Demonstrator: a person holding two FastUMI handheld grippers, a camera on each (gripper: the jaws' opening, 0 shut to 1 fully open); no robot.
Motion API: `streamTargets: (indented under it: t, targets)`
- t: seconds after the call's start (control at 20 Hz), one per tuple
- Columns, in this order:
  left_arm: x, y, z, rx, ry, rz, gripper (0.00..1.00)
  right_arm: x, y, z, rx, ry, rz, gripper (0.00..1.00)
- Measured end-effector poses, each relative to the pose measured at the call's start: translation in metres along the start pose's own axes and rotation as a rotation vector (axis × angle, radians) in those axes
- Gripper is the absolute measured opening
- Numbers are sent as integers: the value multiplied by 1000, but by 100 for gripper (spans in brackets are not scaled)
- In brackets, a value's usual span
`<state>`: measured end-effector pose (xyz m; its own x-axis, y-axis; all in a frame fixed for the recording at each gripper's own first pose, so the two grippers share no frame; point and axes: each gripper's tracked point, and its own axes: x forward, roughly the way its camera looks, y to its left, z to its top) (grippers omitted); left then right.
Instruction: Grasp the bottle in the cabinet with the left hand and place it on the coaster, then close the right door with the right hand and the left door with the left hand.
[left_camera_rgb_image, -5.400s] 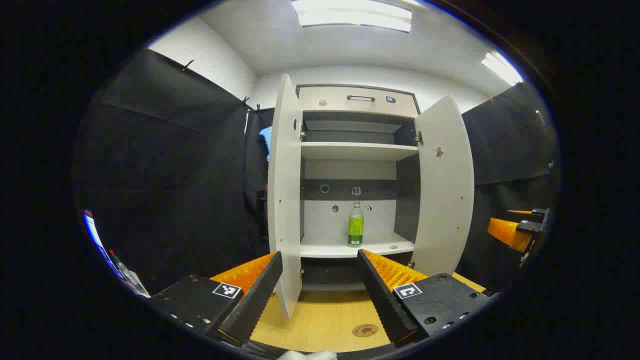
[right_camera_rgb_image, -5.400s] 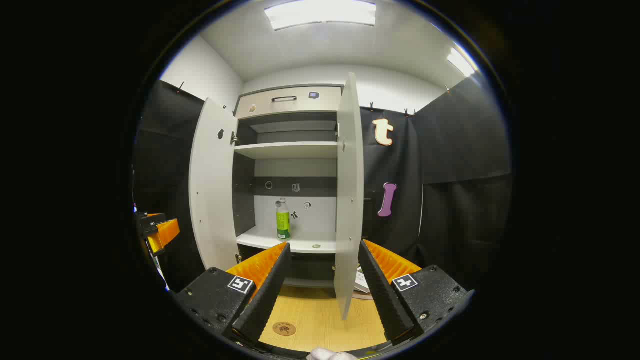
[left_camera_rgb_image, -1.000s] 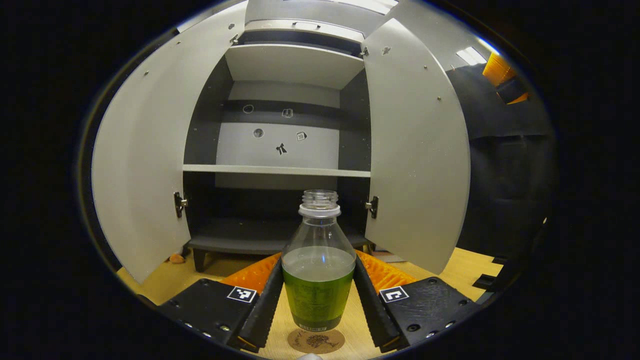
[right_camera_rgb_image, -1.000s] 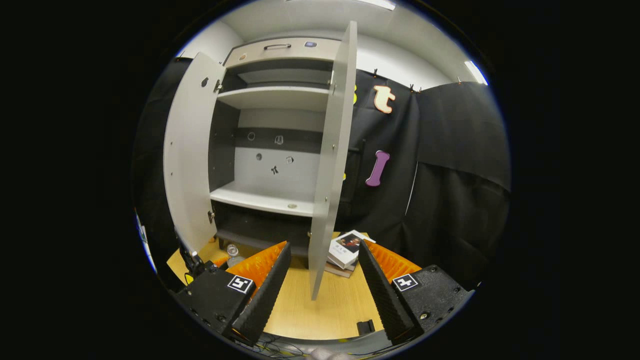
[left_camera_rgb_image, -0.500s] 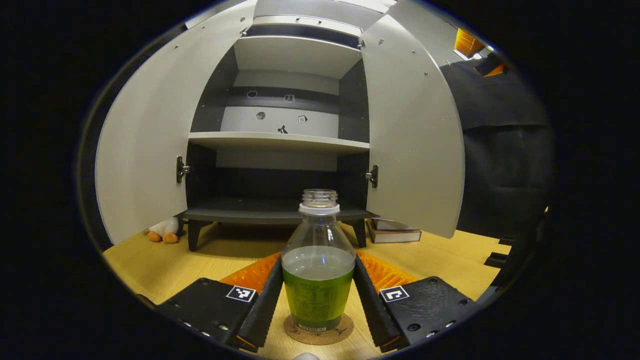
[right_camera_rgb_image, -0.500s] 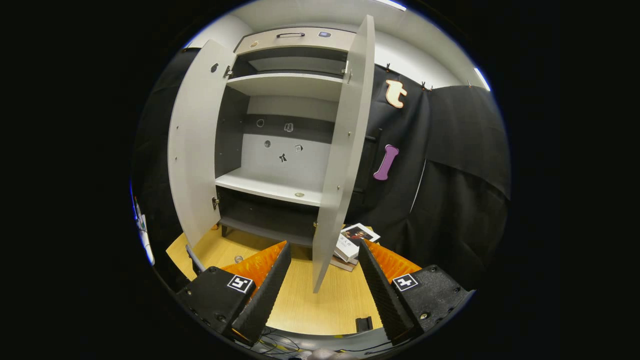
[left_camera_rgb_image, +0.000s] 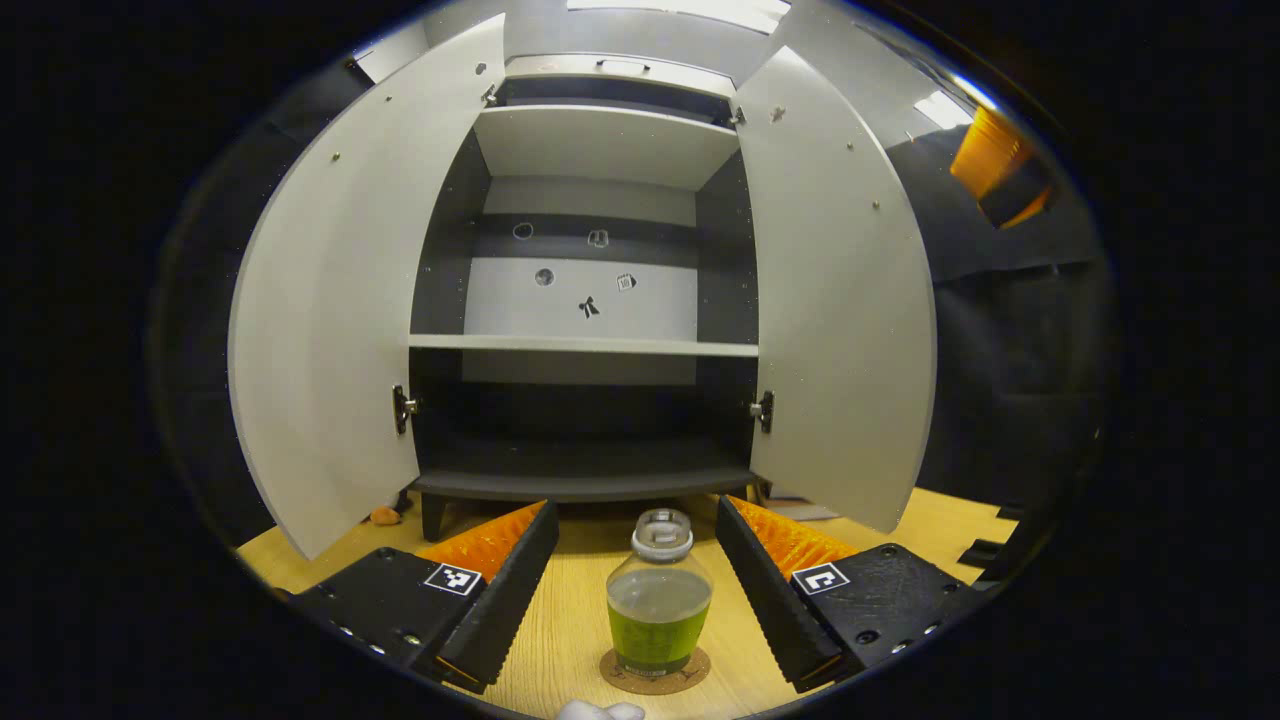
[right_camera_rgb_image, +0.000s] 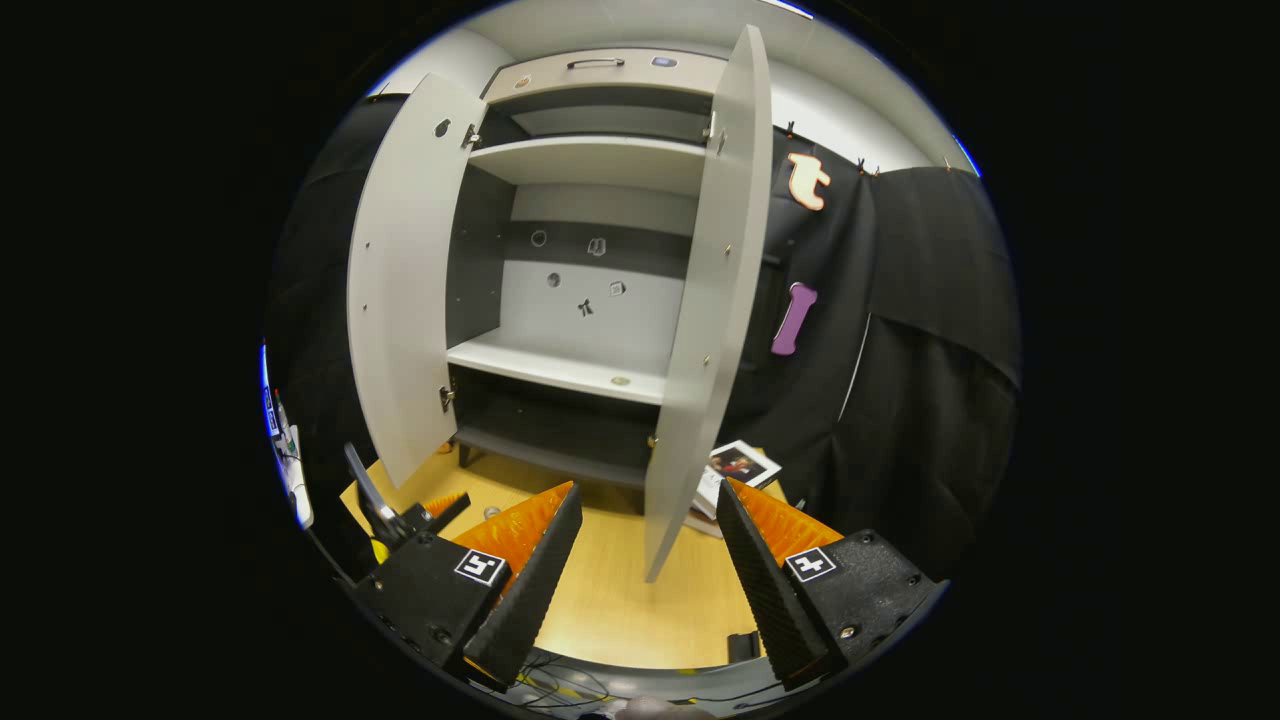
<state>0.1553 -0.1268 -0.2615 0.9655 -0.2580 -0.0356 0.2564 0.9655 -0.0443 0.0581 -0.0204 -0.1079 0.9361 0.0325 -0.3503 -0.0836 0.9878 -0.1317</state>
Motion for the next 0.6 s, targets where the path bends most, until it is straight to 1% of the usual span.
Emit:
streamTargets:
  t: [0.3,0.5,0.55,0.6]
  targets:
    - [-54,12,96,17,-34,23,97,-16,30,30,17,-104,65,84]
    - [-93,47,162,16,-60,88,96,-30,43,44,10,-170,86,84]
    - [-103,58,177,18,-64,109,99,-33,44,47,15,-185,87,84]
    - [-114,70,190,23,-66,133,97,-35,45,49,29,-197,91,84]
